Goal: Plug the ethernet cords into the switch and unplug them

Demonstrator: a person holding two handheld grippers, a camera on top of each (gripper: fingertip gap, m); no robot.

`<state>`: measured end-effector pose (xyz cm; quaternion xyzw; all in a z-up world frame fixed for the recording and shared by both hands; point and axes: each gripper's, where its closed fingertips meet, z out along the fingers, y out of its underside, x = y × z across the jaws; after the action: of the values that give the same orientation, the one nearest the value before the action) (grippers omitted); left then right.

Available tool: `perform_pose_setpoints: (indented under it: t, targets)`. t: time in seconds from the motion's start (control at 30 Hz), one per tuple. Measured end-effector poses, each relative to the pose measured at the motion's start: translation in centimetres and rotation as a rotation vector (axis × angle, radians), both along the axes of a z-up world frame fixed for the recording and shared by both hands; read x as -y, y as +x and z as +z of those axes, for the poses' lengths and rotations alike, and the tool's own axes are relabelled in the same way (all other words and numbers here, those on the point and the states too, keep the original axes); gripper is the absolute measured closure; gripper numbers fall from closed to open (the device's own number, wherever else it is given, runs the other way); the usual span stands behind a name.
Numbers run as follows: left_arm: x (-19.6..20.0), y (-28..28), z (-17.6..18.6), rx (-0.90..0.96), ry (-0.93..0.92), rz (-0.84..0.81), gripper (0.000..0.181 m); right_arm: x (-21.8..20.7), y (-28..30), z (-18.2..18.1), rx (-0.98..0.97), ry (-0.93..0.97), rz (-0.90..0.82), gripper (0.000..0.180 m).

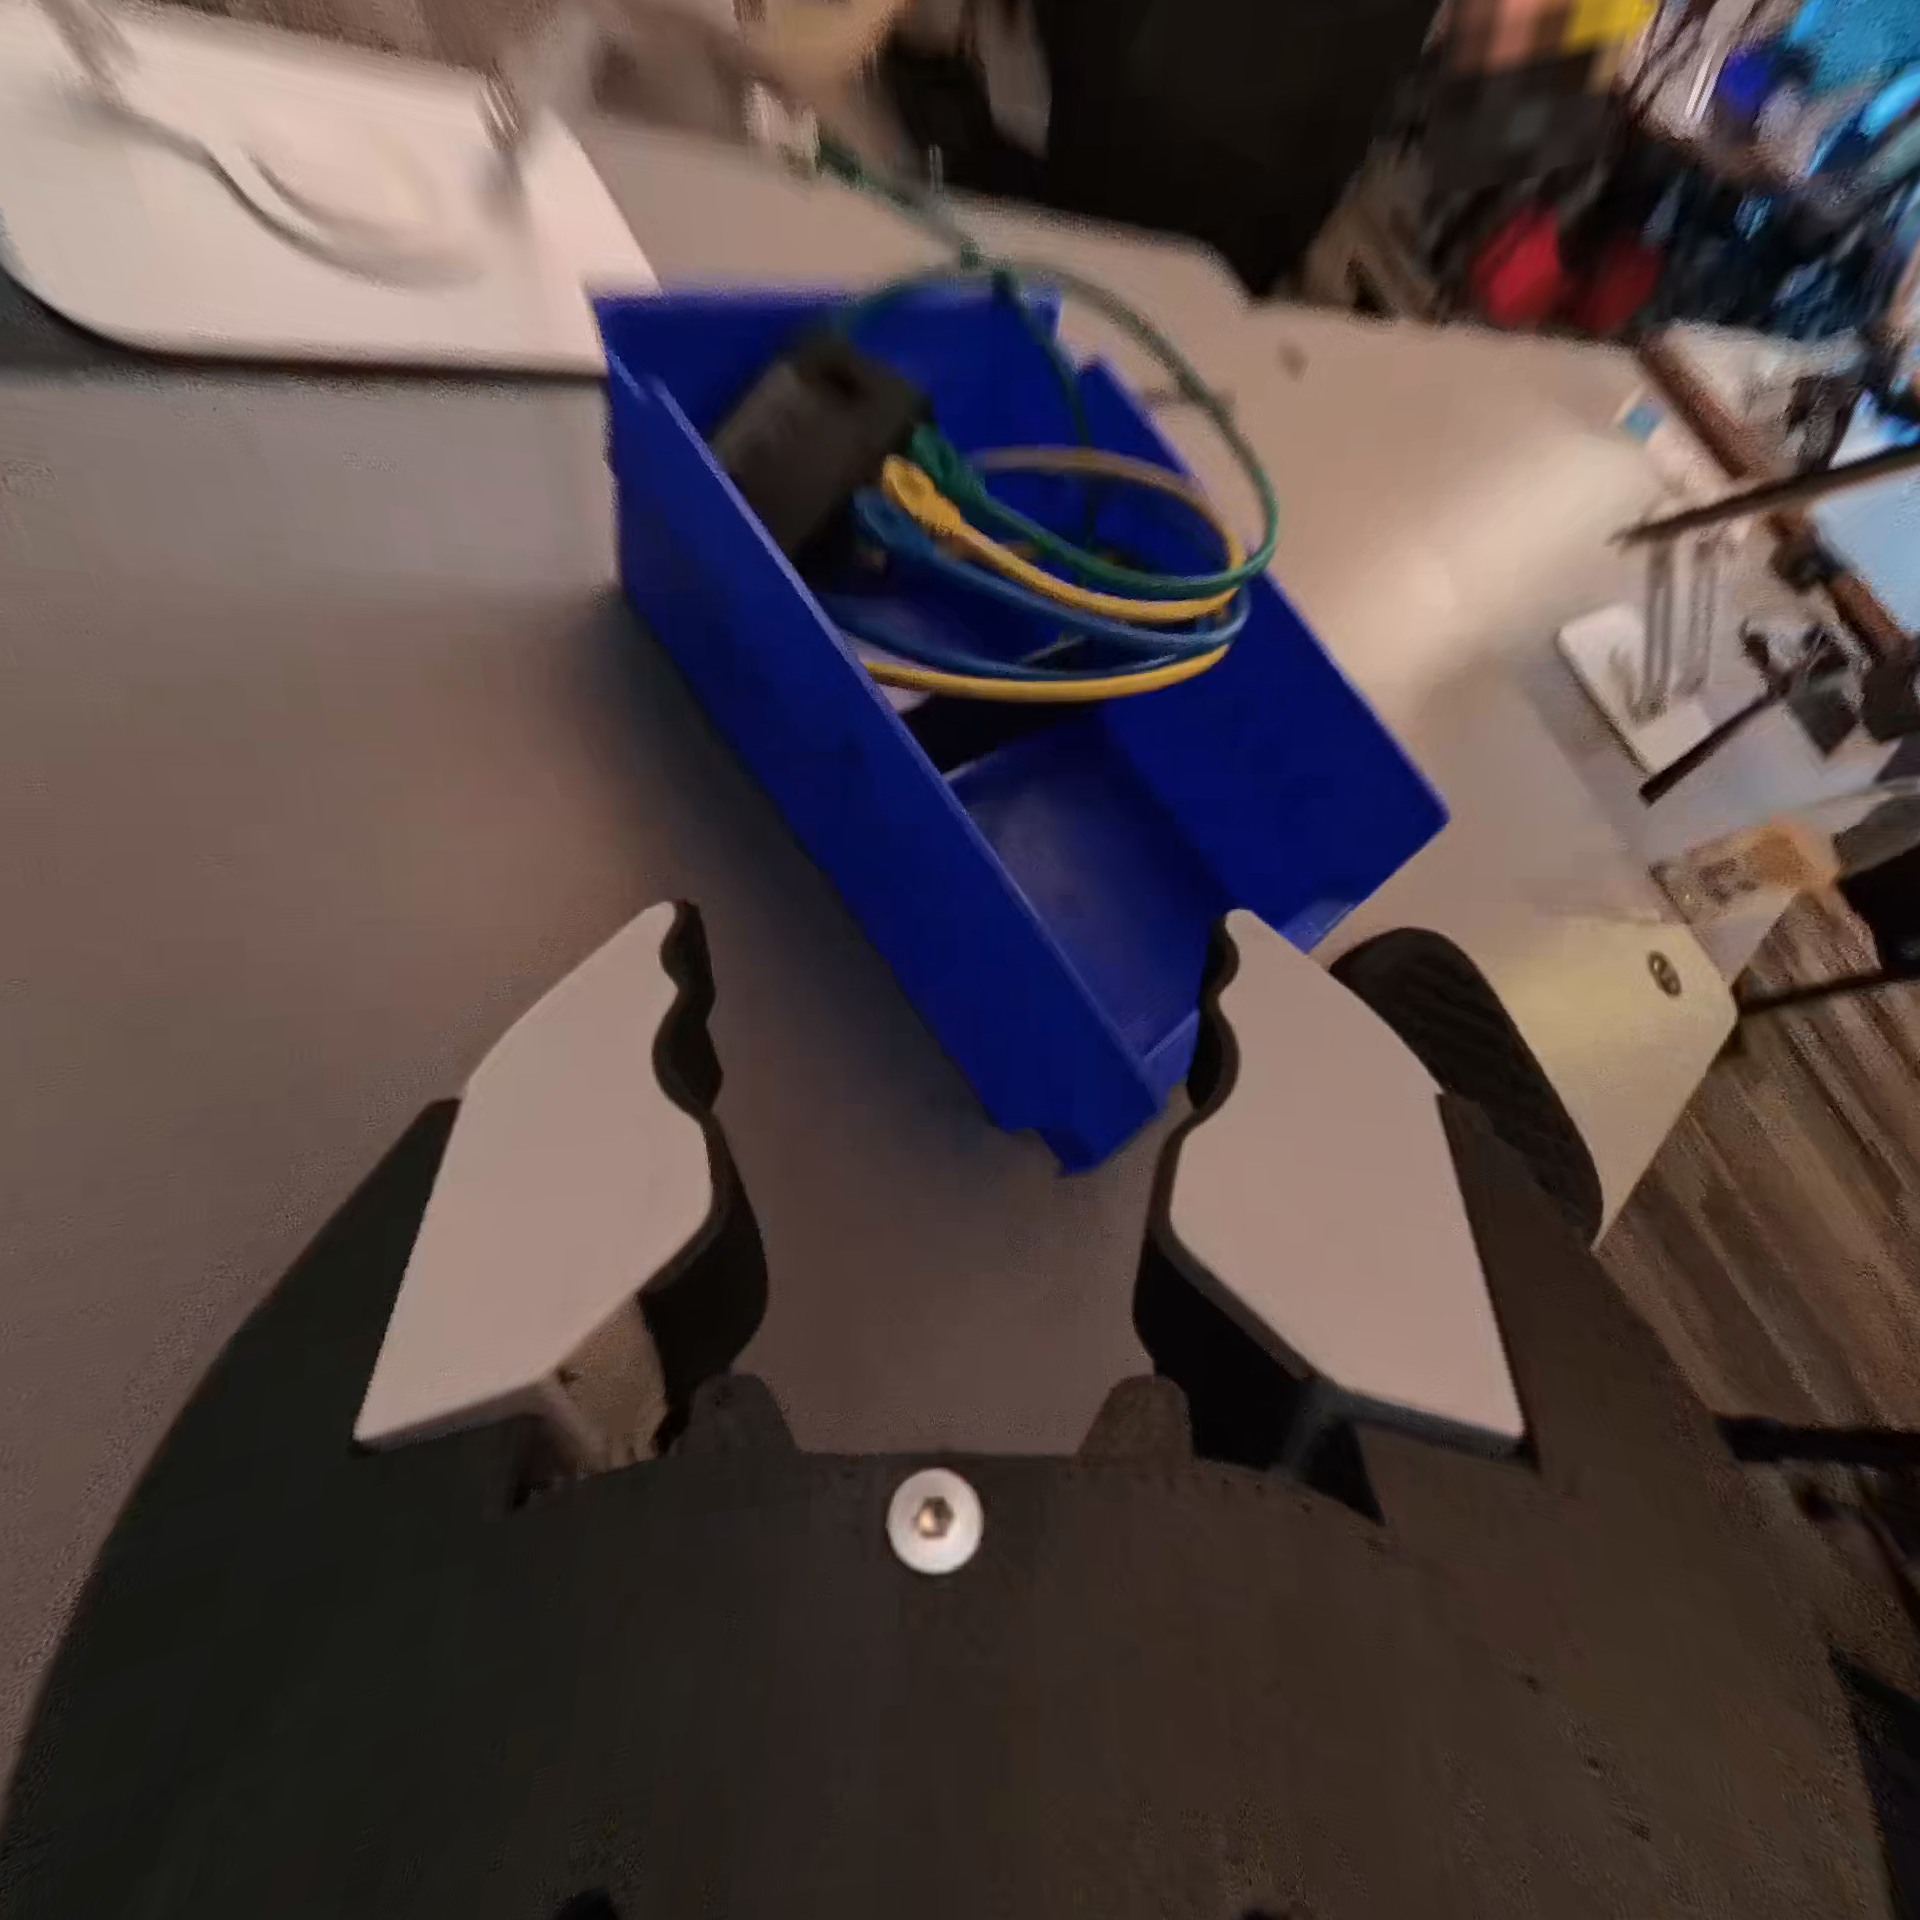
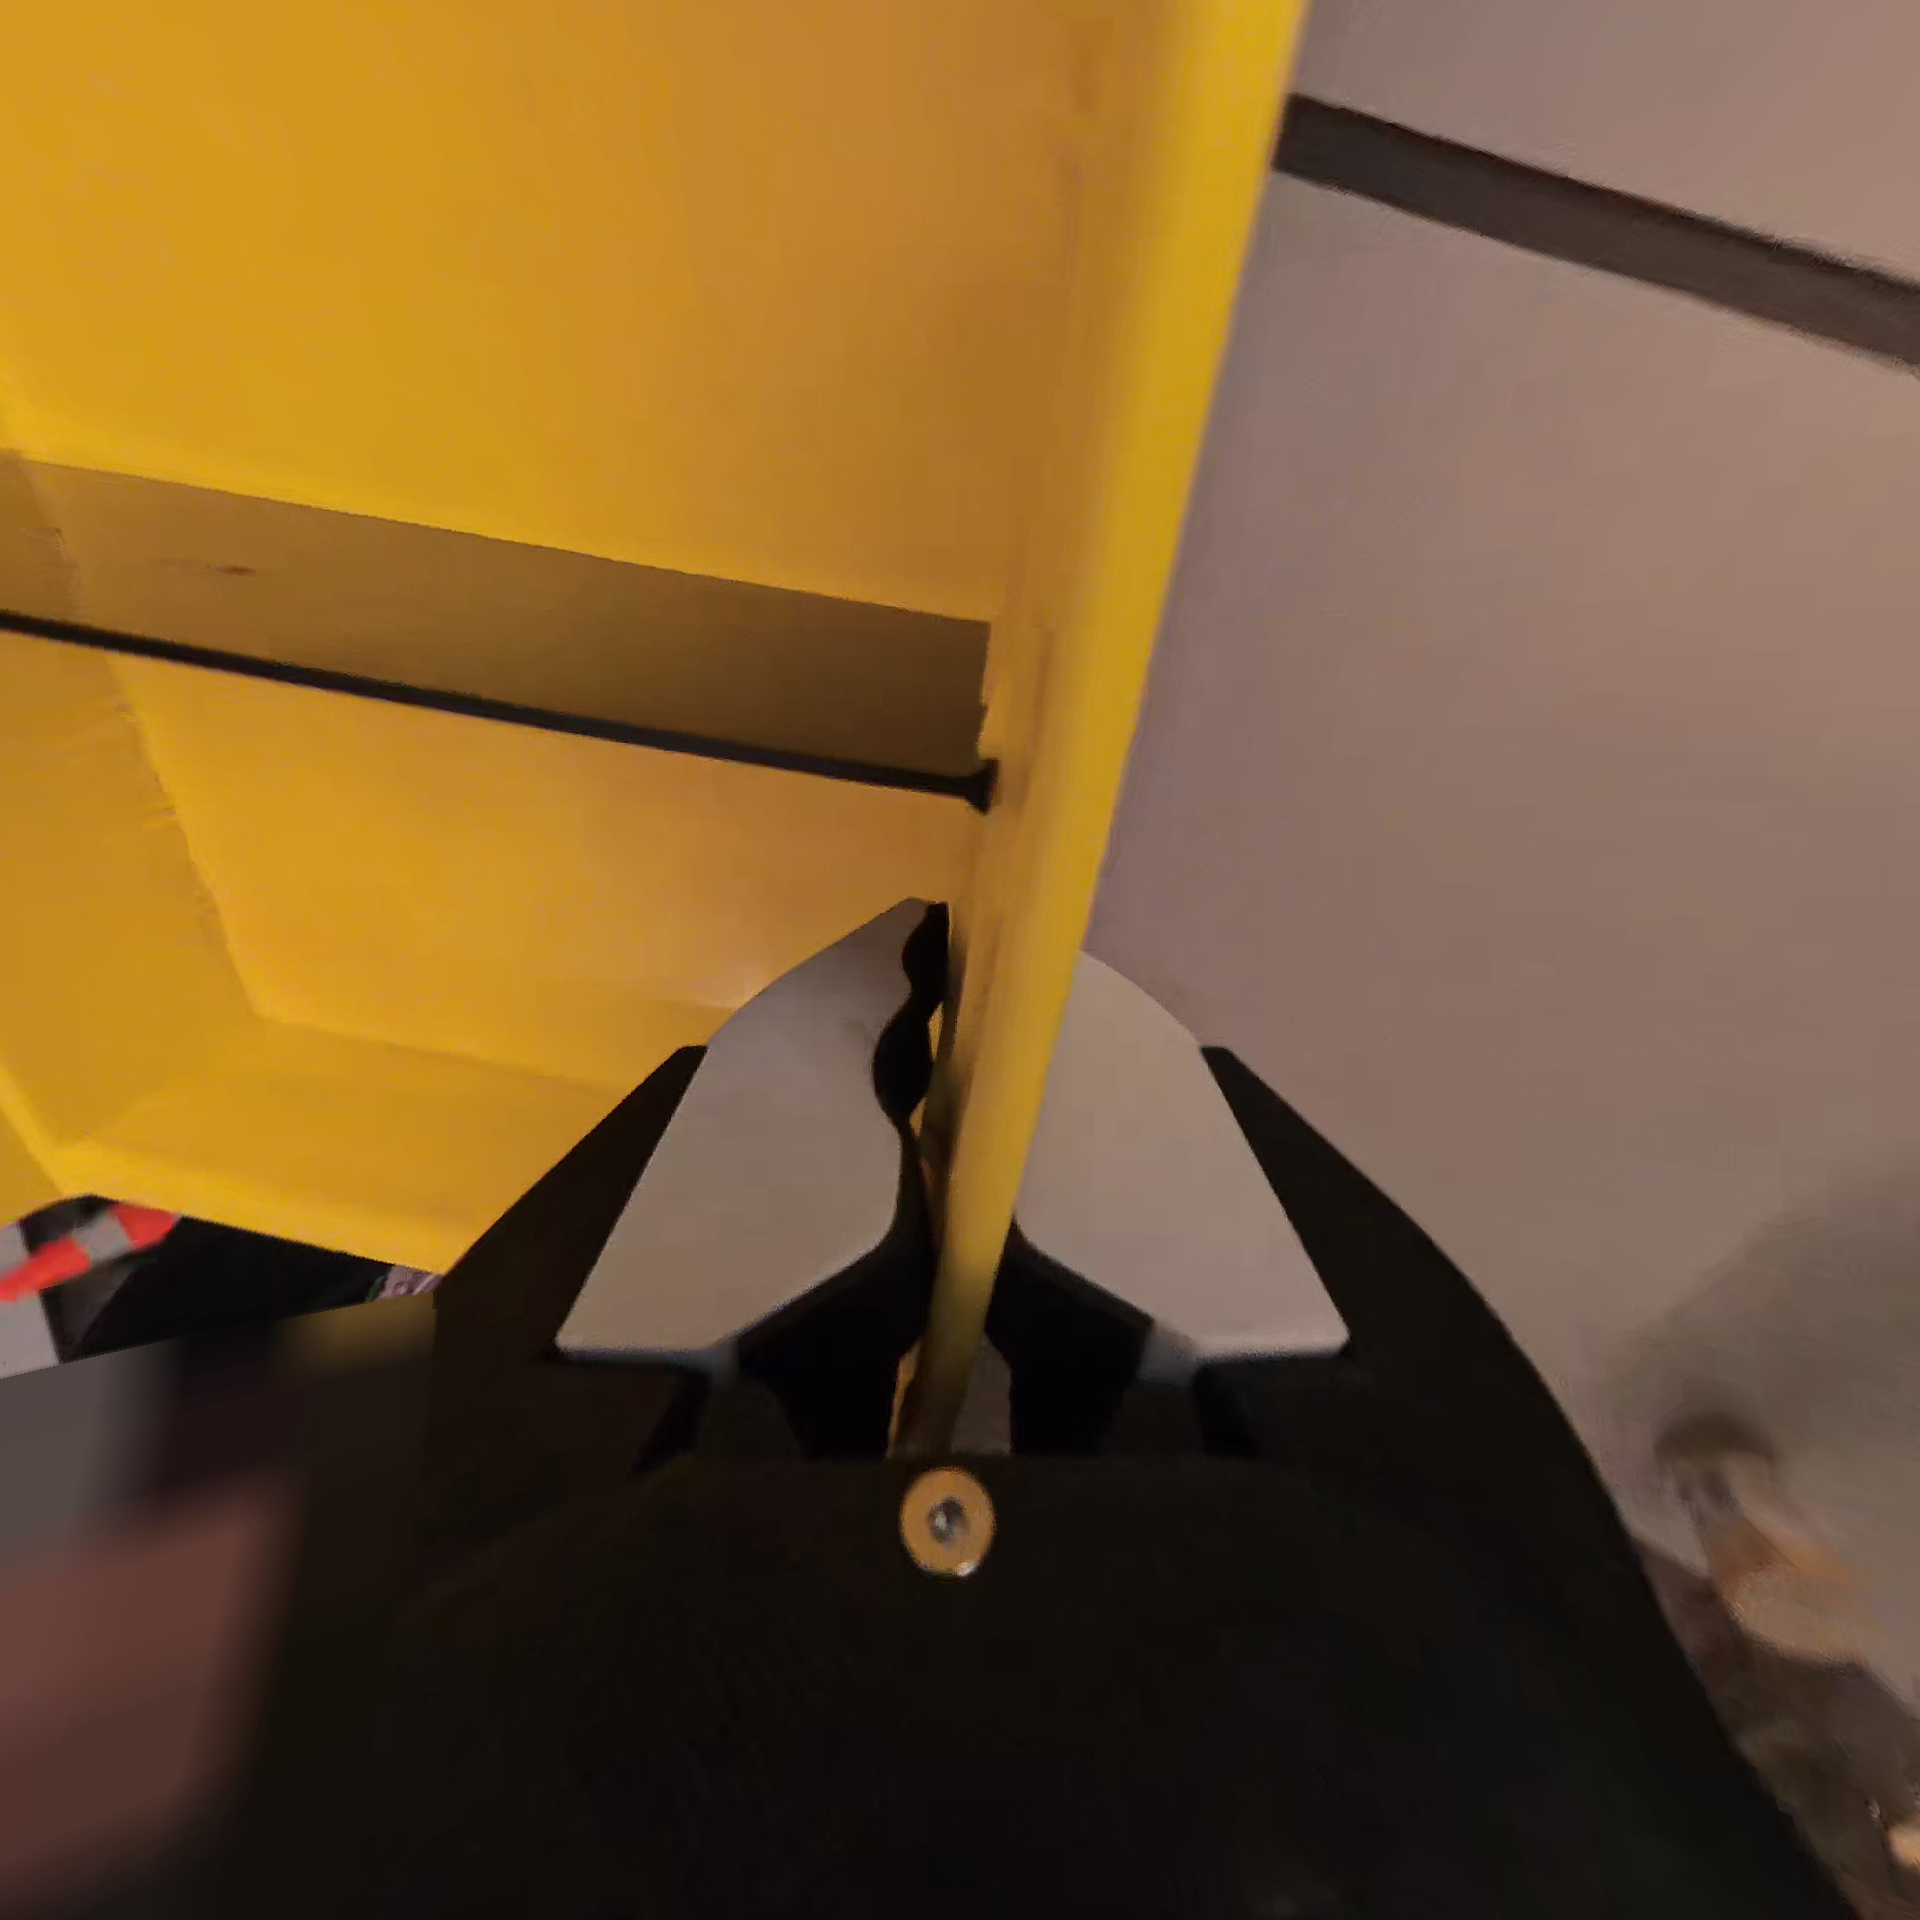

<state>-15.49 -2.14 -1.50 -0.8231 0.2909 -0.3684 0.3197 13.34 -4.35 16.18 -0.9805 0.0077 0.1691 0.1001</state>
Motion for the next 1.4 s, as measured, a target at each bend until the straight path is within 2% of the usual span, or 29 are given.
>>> perform_pose_setpoints:
  t: [0.1,0.2,0.3,0.43,0.5,0.57,0.7,0.87,1.1,1.23,1.4]
  targets:
    - [-1.7,4.3,-4.4,-0.192,-0.094,-0.072,0.092,4.9,8.7,-4.4,0.032,-0.053,-0.160,0.175]
    - [-3.0,5.4,-7.3,-0.423,-0.100,-0.108,0.093,9.5,15.5,-10.9,0.050,-0.120,-0.312,0.176]
    - [-3.3,5.5,-7.6,-0.518,-0.181,-0.161,0.120,12.8,18.8,-17.7,0.019,-0.186,-0.384,0.176]
    - [-3.5,4.1,-7.6,-0.640,-0.303,-0.249,0.168,14.1,18.9,-24.6,-0.043,-0.217,-0.389,0.175]
    - [-5.4,1.8,-7.7,-0.769,-0.232,-0.235,0.172,13.8,18.1,-26.6,-0.046,-0.215,-0.360,0.175]
    - [-7.5,-0.9,-7.6,-0.822,-0.215,-0.183,0.176,13.4,17.2,-27.8,-0.027,-0.208,-0.318,0.175]
    - [-11.5,-6.5,-7.5,-0.633,-0.329,-0.029,0.176,12.8,15.2,-29.2,0.013,-0.199,-0.226,0.175]
    - [-14.3,-16.9,-7.3,-0.590,-0.318,0.139,0.176,13.1,15.1,-30.5,0.113,-0.196,-0.201,0.174]
    - [-14.3,-28.0,-7.2,-0.588,-0.294,0.221,0.176,13.3,14.8,-30.8,0.149,-0.193,-0.241,0.174]
    - [-15.3,-31.7,-7.2,-0.619,-0.241,0.232,0.176,13.0,14.7,-30.7,0.146,-0.194,-0.255,0.175]
    - [-16.3,-32.9,-7.1,-0.591,-0.260,0.268,0.178,12.5,14.7,-30.7,0.142,-0.199,-0.265,0.175]
